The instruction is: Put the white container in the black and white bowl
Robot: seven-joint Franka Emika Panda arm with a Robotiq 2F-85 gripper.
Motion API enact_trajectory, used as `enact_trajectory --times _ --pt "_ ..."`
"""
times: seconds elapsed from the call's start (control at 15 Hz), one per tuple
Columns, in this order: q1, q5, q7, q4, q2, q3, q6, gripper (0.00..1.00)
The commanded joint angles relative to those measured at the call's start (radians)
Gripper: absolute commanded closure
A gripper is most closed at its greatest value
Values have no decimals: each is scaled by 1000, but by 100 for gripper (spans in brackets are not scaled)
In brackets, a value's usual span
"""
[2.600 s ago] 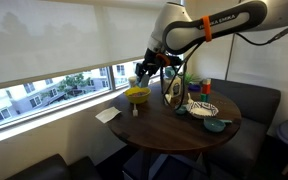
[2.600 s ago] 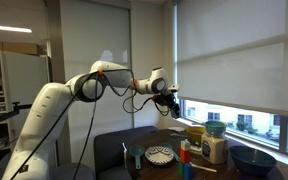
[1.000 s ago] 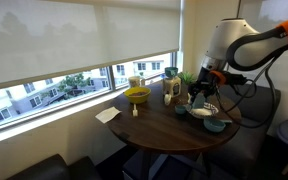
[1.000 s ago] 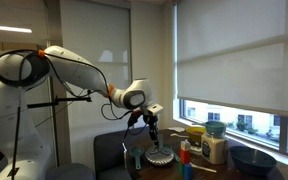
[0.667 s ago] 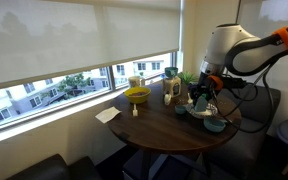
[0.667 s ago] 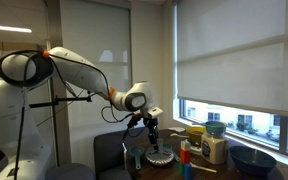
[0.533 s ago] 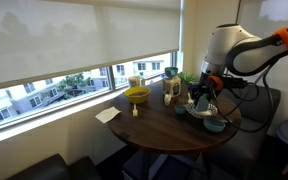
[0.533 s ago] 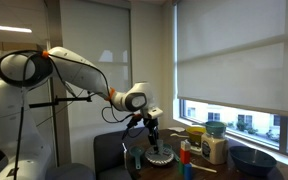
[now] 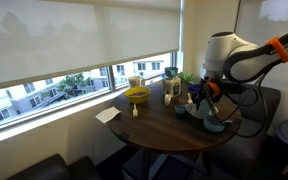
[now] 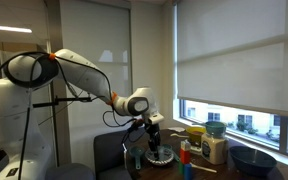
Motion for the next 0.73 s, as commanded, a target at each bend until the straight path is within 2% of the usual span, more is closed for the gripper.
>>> enact_trajectory --times 0.0,0.2,0.33,0.6,0.67 --pt "0 -18 27 20 29 -14 16 18" --pt "4 -19 25 31 -35 -20 27 1" --pt "12 -4 -5 39 -110 -16 71 0" --pt "53 128 -186 70 -210 -23 131 0" --pt "11 84 -119 80 -163 0 100 0"
